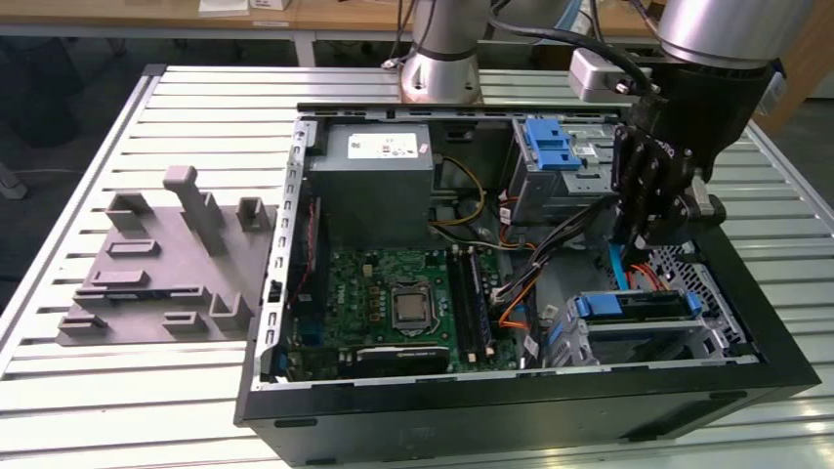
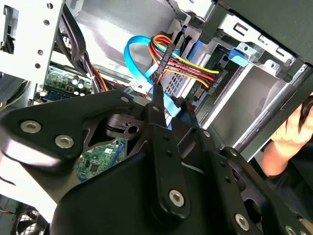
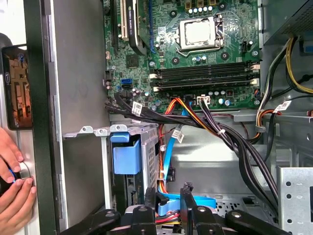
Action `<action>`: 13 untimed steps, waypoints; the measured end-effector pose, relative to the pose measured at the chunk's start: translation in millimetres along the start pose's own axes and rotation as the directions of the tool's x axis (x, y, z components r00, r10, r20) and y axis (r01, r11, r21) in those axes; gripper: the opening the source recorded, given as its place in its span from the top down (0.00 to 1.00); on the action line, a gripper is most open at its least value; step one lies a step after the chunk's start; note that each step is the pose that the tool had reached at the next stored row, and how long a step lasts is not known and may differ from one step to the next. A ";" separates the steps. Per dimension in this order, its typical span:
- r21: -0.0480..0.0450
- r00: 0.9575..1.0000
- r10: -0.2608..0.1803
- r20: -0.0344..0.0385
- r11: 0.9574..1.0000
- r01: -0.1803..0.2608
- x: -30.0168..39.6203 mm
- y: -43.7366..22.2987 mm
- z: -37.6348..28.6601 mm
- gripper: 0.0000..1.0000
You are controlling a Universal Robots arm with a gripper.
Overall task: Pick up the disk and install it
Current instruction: 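Insert the second disk wire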
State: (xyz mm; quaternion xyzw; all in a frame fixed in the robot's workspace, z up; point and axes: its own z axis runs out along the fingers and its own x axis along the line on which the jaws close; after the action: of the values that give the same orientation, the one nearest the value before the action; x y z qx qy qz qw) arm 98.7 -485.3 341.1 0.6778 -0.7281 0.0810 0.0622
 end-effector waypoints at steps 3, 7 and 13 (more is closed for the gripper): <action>0.000 1.000 0.000 0.000 1.000 0.000 0.0 0.0 0.0 0.74; 0.000 1.000 0.000 0.000 1.000 0.000 0.2 0.0 0.0 0.81; 0.000 1.000 0.000 0.002 1.000 0.000 4.2 -0.5 1.2 0.81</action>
State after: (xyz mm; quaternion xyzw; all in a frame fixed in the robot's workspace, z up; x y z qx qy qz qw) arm 98.9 -489.7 340.8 0.6779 -0.7282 0.0802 0.0614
